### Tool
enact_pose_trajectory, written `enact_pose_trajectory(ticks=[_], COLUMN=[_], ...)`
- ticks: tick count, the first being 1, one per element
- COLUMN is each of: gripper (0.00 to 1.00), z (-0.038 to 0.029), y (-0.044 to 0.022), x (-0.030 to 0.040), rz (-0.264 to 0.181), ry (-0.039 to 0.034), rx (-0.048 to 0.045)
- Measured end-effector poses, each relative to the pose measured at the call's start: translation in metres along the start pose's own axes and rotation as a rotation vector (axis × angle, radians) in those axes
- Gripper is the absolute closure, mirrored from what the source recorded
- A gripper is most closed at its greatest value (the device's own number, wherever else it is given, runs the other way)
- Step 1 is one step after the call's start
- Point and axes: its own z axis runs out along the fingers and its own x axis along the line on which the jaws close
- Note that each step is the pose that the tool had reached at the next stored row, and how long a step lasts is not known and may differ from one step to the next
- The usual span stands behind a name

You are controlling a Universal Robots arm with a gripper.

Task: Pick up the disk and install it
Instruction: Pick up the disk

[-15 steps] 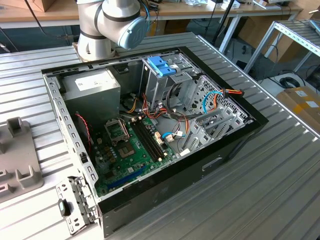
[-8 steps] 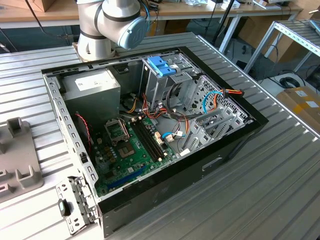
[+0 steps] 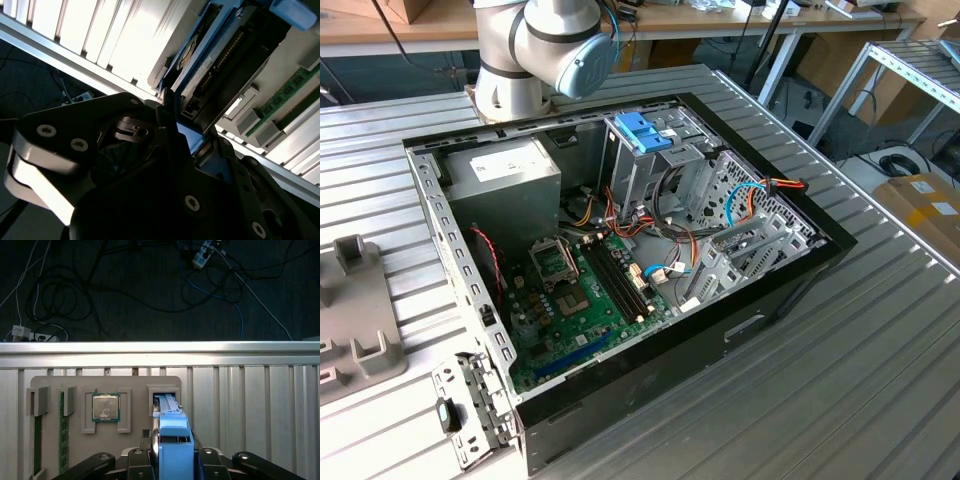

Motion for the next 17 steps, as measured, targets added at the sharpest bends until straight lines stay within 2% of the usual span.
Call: enact_pose_trajectory(ticks=[17], gripper=[0.63], z=[-0.0085], y=[0.0004], x=[-0.0005], rz=[0.000], ry=[0.0001], rx=[0.0000])
